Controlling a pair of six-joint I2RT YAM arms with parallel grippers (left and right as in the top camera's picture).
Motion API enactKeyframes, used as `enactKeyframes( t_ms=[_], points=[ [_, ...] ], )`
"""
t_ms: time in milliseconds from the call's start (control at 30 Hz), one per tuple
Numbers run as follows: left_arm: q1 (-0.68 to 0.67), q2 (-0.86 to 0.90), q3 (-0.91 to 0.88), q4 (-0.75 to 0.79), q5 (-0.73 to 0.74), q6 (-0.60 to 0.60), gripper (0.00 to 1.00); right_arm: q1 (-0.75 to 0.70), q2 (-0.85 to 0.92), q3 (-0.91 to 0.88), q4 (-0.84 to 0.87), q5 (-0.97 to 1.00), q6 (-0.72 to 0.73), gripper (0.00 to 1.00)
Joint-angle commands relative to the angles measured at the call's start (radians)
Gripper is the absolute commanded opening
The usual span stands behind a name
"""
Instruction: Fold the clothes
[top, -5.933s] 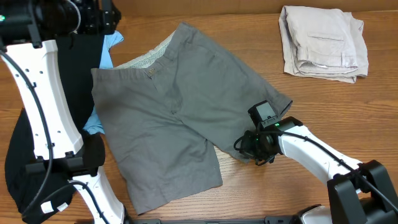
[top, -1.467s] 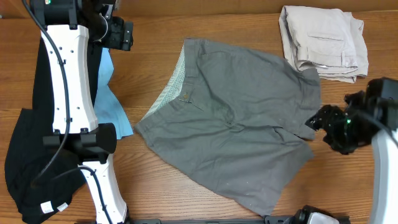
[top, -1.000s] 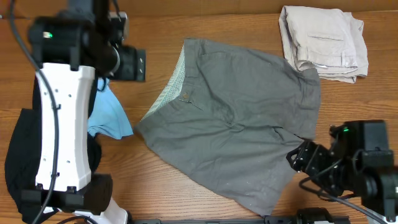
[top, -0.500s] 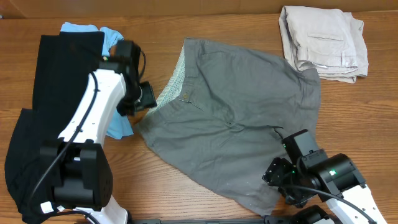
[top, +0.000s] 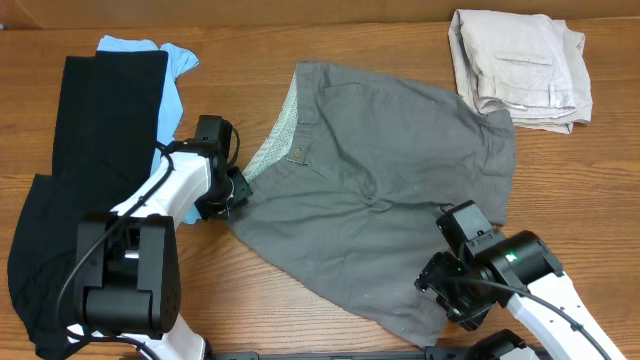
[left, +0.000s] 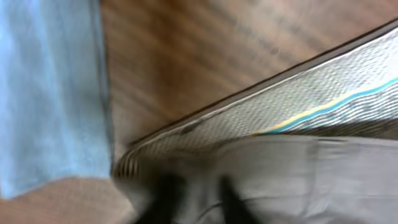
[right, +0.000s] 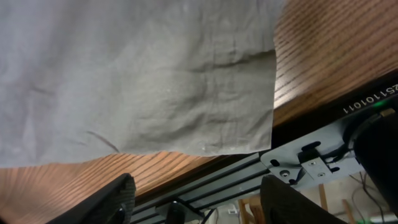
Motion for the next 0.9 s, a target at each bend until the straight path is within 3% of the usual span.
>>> enactKeyframes(
  t_ms=[0, 233, 533, 867],
  points=[
    [0.008, -0.001, -0.013, 0.023, -0.036, -0.02, 0.04, 0.012, 0.026, -0.024, 0.011, 0.003, 0.03, 0.65],
    [0.01, 0.0, -0.013, 0.065, -0.035, -0.014, 0.04, 0.16, 0.064, -0.136, 0.145, -0.088, 0.143, 0.64],
    [0.01, 0.0, -0.013, 0.11, -0.035, -0.013, 0.04, 0.388, 0.159, -0.205, 0.26, -0.066, 0.32, 0.63],
    [0.011, 0.0, -0.013, 0.144, -0.036, -0.013, 0.04, 0.424, 0.326, -0.25, 0.385, -0.011, 0.368, 0.66]
  ],
)
